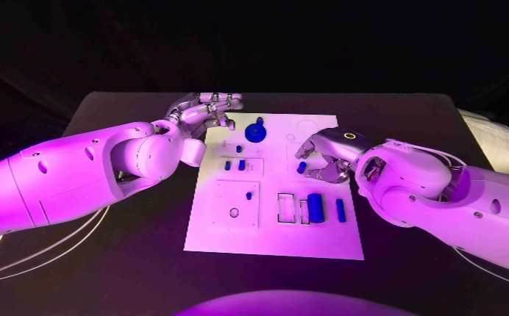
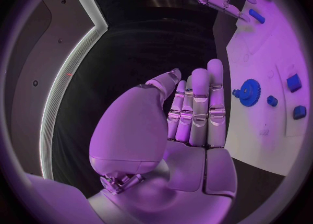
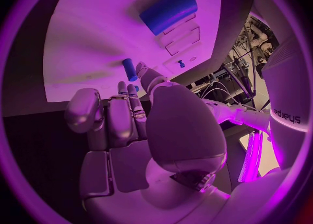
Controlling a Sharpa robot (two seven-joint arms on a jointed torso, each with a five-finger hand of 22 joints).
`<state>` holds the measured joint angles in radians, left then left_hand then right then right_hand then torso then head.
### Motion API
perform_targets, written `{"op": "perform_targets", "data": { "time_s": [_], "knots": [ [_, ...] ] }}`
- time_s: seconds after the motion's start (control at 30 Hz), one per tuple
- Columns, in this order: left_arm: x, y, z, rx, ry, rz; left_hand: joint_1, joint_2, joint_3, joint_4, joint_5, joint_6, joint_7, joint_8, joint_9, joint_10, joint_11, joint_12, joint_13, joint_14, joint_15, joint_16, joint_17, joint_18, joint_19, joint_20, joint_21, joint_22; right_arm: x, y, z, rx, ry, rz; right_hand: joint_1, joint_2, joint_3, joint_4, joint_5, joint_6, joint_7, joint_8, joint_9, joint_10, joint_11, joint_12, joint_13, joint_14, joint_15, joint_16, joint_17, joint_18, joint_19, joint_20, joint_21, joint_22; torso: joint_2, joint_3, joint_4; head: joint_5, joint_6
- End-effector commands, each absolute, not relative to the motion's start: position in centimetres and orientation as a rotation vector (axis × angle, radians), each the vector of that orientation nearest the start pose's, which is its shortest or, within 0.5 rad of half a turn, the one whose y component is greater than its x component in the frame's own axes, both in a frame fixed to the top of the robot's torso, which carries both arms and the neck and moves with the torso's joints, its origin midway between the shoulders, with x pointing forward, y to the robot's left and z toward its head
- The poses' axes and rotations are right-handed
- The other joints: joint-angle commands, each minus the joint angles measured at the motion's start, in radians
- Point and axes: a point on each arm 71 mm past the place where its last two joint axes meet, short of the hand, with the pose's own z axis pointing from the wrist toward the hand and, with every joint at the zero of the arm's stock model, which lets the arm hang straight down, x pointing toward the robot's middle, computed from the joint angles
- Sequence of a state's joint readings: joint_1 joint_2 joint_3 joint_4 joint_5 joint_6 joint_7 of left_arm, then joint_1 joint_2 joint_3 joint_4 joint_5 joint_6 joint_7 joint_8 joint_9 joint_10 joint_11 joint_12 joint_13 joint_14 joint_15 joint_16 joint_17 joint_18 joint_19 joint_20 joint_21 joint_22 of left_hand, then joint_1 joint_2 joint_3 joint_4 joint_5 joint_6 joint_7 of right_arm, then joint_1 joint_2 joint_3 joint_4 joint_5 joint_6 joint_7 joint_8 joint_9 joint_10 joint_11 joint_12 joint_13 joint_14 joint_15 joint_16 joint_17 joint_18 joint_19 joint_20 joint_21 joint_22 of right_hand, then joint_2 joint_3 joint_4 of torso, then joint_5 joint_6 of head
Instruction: Assemble the parts on the task board
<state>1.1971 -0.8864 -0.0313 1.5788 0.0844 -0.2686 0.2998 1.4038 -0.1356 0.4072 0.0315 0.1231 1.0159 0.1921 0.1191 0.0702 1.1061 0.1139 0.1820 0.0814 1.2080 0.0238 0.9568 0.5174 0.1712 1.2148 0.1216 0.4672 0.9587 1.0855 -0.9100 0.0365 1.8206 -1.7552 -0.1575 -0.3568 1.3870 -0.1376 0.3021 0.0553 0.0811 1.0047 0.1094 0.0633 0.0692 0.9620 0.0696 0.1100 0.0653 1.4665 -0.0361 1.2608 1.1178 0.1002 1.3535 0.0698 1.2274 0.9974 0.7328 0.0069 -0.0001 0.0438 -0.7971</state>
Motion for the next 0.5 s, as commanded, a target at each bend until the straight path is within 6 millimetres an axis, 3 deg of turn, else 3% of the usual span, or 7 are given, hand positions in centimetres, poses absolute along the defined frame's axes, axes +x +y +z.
{"op": "perform_targets", "data": {
  "time_s": [0.03,0.27,0.5],
  "knots": [
    [47.79,20.98,-17.97,-1.244,1.511,-1.599,0.002,0.006,-0.004,-0.004,0.002,-0.006,-0.002,0.006,-0.001,-0.004,0.001,0.005,0.0,-0.006,0.001,0.007,-0.002,0.01,-0.007,0.0,-0.004,-0.002,41.78,-15.32,-19.0,-0.407,1.741,0.495,0.016,0.009,0.007,0.003,-0.006,0.014,-0.001,0.003,0.002,0.021,0.001,0.013,0.001,0.032,0.001,-0.003,-0.001,0.009,0.002,-0.002,-0.007,-0.001,0.0,-0.001,-0.0001,0.0,0.0],
    [47.78,20.96,-17.98,-1.244,1.515,-1.599,0.002,0.006,-0.004,-0.004,0.002,-0.007,-0.002,0.006,-0.001,-0.004,0.001,0.006,0.0,-0.006,0.001,0.007,-0.002,0.01,-0.007,0.0,-0.004,-0.002,41.95,-14.83,-19.38,-0.418,1.756,0.499,0.024,0.036,0.042,0.008,-0.017,0.072,0.003,0.017,0.009,0.125,-0.004,0.057,0.004,0.033,0.019,-0.001,0.0,0.006,0.01,0.013,-0.001,0.009,0.001,-0.0008,0.0016,0.001,-0.005],
    [47.78,21.0,-17.99,-1.245,1.516,-1.597,0.002,0.006,-0.004,-0.004,0.002,-0.007,-0.002,0.006,-0.001,-0.004,0.001,0.006,0.0,-0.006,0.001,0.007,-0.002,0.01,-0.007,0.0,-0.004,-0.002,41.98,-14.65,-19.49,-0.424,1.758,0.498,0.039,0.05,0.079,-0.002,-0.026,0.138,0.001,0.04,0.022,0.214,-0.014,0.077,0.009,0.033,0.013,0.002,0.003,0.004,0.02,0.011,0.012,0.028,0.0,-0.0009,-0.0004,0.004,-0.009]
  ]
}}
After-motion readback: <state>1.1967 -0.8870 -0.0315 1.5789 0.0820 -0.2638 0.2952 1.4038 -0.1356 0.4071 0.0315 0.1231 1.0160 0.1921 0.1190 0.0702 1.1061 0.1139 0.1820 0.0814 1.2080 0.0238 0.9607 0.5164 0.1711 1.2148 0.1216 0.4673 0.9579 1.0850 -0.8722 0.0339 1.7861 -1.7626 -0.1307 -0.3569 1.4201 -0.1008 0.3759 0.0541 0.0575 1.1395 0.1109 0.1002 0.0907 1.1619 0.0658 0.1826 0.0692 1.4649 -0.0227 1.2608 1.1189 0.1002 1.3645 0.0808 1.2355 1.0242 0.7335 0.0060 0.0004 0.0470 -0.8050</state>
